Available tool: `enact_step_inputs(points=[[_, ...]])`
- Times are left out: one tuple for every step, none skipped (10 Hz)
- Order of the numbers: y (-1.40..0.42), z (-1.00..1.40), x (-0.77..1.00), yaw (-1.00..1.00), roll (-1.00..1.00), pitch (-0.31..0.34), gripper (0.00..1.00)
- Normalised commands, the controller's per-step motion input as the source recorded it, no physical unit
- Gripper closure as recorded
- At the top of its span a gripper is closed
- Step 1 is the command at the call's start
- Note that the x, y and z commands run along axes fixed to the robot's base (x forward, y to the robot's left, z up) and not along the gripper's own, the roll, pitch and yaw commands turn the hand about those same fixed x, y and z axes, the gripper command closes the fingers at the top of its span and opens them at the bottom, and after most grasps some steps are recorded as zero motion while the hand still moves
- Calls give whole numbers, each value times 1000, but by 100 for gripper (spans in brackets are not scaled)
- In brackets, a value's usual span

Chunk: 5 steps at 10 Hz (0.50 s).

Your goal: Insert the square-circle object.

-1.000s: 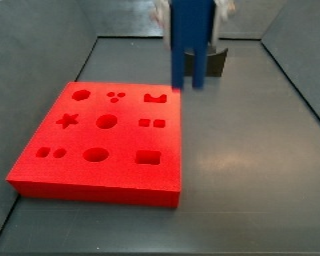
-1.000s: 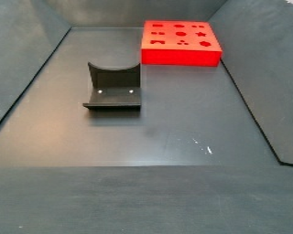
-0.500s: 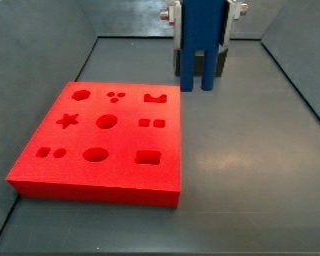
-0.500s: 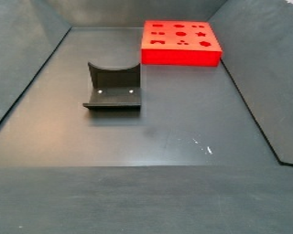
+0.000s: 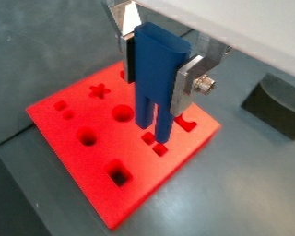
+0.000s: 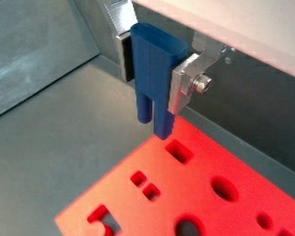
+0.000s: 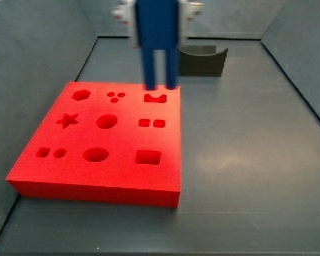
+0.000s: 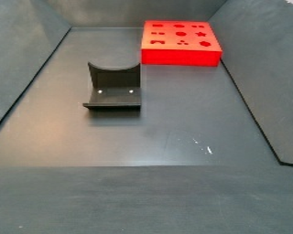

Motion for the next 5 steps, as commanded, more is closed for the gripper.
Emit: enact_step_inputs(points=[[-74, -66, -1000, 0, 206, -257, 100], [-69, -94, -1000, 0, 213, -253, 100], [-71, -160, -1000, 0, 214, -251, 100], [-71, -234, -1000, 0, 207, -257, 100], [-89, -334, -1000, 0, 179, -250, 100]])
